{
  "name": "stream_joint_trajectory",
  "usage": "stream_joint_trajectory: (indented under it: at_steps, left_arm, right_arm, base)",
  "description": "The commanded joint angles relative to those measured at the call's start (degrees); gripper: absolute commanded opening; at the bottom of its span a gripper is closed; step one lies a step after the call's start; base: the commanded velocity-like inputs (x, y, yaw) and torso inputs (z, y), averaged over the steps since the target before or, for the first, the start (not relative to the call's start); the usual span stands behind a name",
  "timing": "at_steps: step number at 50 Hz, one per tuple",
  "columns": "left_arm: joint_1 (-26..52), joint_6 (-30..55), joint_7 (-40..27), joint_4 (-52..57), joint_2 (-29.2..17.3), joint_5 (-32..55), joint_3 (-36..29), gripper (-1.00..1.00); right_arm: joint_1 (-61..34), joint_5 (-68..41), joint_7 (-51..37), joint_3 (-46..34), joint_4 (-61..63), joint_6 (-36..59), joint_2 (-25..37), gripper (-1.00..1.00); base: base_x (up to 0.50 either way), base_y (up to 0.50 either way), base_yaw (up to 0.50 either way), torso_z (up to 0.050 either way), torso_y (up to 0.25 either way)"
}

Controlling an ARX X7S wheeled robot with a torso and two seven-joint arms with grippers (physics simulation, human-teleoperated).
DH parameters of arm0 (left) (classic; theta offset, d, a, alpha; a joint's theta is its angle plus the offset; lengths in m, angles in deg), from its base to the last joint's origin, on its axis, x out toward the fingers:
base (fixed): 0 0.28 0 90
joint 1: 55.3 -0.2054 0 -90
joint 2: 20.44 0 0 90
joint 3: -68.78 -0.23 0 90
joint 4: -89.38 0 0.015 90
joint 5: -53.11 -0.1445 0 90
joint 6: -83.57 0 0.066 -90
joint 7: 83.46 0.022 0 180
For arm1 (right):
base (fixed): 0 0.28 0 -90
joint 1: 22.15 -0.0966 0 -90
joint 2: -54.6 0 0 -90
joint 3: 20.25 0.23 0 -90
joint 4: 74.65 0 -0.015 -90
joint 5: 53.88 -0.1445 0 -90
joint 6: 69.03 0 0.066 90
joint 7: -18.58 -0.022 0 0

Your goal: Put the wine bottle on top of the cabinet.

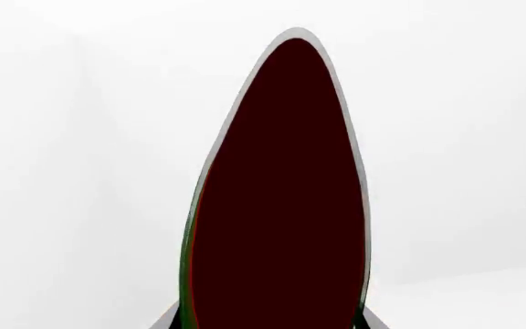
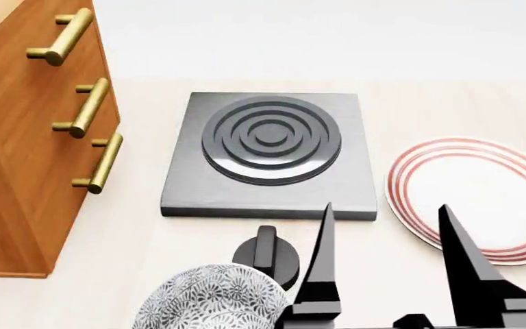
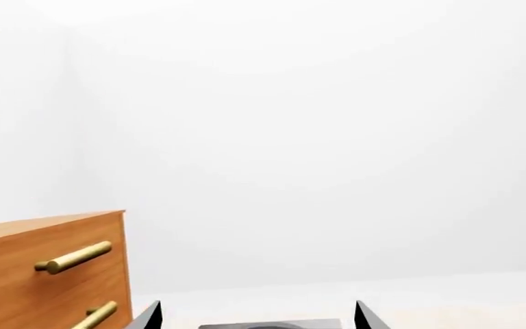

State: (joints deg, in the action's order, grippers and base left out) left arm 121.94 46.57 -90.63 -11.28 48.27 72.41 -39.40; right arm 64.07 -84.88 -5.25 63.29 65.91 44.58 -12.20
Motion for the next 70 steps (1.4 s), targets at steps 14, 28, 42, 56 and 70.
stream_joint_trajectory:
  at_steps: [14,28,42,56,70]
  left_arm:
    - [-1.0,0.8,-3.7,-8.4,-3.5,0.6,6.7,-1.00]
    - [-2.5,5.2,-4.2,-9.6,-3.9,2.7,9.1,-1.00]
    - [-3.7,4.6,-2.0,-10.4,-3.0,6.4,12.6,-1.00]
    - [-6.8,5.3,-2.4,-8.8,-3.5,7.4,13.9,-1.00]
    - [-12.1,5.4,-3.6,-7.1,-4.1,8.2,15.8,-1.00]
  right_arm:
    - [-0.4,-1.4,-0.9,-0.1,0.5,-0.1,0.7,1.00]
    - [0.0,-1.8,-1.7,0.2,0.8,-0.4,1.3,1.00]
    - [0.1,-1.7,-1.7,-0.1,0.1,-1.0,1.5,1.00]
    - [0.2,-1.9,-1.9,-0.2,-0.1,-1.4,1.7,1.00]
    - [0.0,-2.0,-2.1,-0.7,-0.5,-1.6,1.8,1.00]
  base:
    - [0.00,0.00,0.00,0.000,0.001]
    - [0.00,0.00,0.00,0.001,0.001]
    - [0.00,0.00,0.00,0.000,0.001]
    - [0.00,0.00,0.00,0.001,0.001]
    - [0.00,0.00,0.00,0.000,0.001]
